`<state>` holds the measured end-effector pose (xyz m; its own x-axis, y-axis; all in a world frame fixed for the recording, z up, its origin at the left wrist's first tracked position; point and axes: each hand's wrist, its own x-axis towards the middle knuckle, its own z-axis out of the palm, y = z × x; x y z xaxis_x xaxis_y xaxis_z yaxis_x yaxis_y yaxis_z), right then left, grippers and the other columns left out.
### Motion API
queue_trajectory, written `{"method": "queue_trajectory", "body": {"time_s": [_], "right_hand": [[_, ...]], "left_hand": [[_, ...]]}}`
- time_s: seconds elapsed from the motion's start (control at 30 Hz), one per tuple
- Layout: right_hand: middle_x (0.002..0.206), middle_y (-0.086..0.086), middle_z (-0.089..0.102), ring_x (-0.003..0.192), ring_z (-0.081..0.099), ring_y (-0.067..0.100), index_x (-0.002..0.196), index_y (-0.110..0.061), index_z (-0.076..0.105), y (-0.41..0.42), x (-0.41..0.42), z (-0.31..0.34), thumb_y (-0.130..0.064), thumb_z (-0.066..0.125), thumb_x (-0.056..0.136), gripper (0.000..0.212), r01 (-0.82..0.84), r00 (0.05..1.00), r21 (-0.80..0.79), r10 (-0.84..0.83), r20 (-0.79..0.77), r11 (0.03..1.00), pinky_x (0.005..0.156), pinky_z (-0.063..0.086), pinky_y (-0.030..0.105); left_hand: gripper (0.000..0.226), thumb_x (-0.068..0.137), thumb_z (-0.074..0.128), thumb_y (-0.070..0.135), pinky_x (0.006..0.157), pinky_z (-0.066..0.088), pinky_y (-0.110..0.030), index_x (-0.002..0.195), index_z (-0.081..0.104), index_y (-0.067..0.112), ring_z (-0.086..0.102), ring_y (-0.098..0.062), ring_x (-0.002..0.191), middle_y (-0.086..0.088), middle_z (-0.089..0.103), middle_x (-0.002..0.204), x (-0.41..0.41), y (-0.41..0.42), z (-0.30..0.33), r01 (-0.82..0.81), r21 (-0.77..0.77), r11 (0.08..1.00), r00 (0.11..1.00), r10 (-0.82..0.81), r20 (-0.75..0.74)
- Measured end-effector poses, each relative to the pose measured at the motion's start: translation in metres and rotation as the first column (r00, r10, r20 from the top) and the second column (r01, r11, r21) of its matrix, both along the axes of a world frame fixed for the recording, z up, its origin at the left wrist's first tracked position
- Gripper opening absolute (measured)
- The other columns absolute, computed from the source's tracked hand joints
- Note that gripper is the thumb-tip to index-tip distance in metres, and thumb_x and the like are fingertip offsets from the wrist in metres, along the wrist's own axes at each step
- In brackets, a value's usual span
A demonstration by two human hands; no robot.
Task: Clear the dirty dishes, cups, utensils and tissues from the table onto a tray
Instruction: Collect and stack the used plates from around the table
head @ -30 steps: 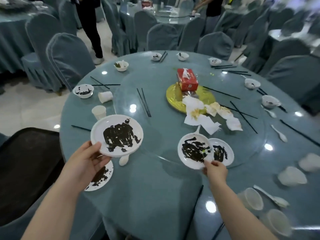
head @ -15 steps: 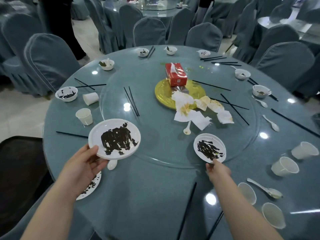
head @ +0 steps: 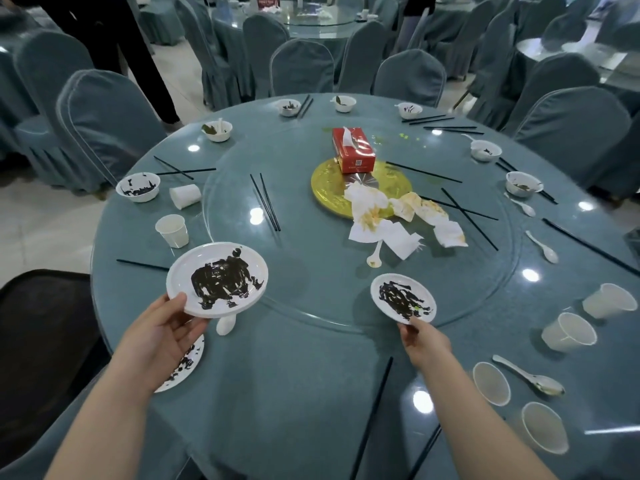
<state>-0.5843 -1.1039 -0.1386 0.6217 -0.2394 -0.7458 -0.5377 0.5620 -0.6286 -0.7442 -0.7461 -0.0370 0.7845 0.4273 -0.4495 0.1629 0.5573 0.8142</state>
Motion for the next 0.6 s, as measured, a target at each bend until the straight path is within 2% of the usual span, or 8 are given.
{"method": "queue_trajectory", "body": {"time_s": [0.07, 0.13, 0.27, 0.4, 0.5, 0.6], "right_hand": [[0.059, 0.012, 0.066, 0.039, 0.060, 0.013, 0.095, -0.001, 0.055, 0.008, -0.009, 0.000, 0.004, 0.056, 0.091, 0.007, -0.123, 0.992, -0.001, 0.123, -0.010, 0.992, 0.038, 0.047, 0.016], [0.051, 0.006, 0.065, 0.039, 0.057, 0.011, 0.091, -0.004, 0.055, 0.019, -0.017, -0.001, 0.000, 0.057, 0.092, 0.004, -0.229, 0.973, -0.029, 0.228, -0.025, 0.973, 0.038, 0.046, 0.015], [0.067, 0.009, 0.064, 0.043, 0.056, 0.012, 0.089, -0.008, 0.052, 0.045, -0.031, -0.001, -0.007, 0.060, 0.092, 0.009, -0.352, 0.936, -0.077, 0.353, -0.008, 0.933, 0.038, 0.045, 0.017], [0.059, 0.005, 0.063, 0.040, 0.056, 0.009, 0.084, -0.008, 0.053, 0.081, -0.042, -0.002, -0.008, 0.062, 0.091, 0.011, -0.476, 0.876, -0.112, 0.481, 0.024, 0.872, 0.042, 0.049, 0.017], [0.063, 0.008, 0.061, 0.040, 0.054, 0.010, 0.090, -0.007, 0.052, 0.112, -0.051, -0.006, -0.008, 0.061, 0.092, 0.009, -0.602, 0.791, -0.123, 0.610, 0.043, 0.789, 0.040, 0.046, 0.017], [0.060, 0.006, 0.063, 0.042, 0.053, 0.011, 0.085, -0.008, 0.052, 0.150, -0.062, -0.011, -0.008, 0.061, 0.091, 0.011, -0.705, 0.699, -0.130, 0.714, 0.041, 0.697, 0.042, 0.043, 0.019]], "left_hand": [[0.015, 0.097, 0.048, 0.015, 0.065, 0.059, -0.026, 0.101, 0.062, 0.019, 0.072, -0.013, 0.067, 0.001, 0.074, 0.078, -0.003, 0.001, -0.002, -0.019, -0.021, 1.000, 1.000, 0.019, 0.001], [0.015, 0.096, 0.048, 0.016, 0.066, 0.059, -0.025, 0.101, 0.062, 0.020, 0.072, -0.013, 0.067, 0.001, 0.074, 0.078, -0.008, 0.003, -0.003, -0.033, -0.038, 0.999, 0.999, 0.033, 0.000], [0.014, 0.097, 0.048, 0.016, 0.060, 0.058, -0.022, 0.097, 0.062, 0.020, 0.070, -0.011, 0.062, 0.003, 0.073, 0.072, -0.020, 0.009, -0.003, -0.076, -0.056, 0.996, 0.997, 0.076, -0.009], [0.013, 0.096, 0.049, 0.016, 0.056, 0.057, -0.021, 0.094, 0.061, 0.020, 0.069, -0.011, 0.059, 0.003, 0.072, 0.071, -0.040, 0.022, -0.002, -0.136, -0.069, 0.988, 0.991, 0.135, -0.020], [0.014, 0.096, 0.049, 0.017, 0.056, 0.057, -0.020, 0.093, 0.061, 0.020, 0.069, -0.009, 0.059, 0.003, 0.072, 0.071, -0.064, 0.038, -0.002, -0.182, -0.057, 0.982, 0.983, 0.181, -0.026], [0.014, 0.095, 0.049, 0.018, 0.056, 0.057, -0.020, 0.093, 0.062, 0.019, 0.069, -0.011, 0.061, 0.001, 0.072, 0.073, -0.093, 0.055, -0.003, -0.241, -0.037, 0.970, 0.970, 0.240, -0.032]]}}
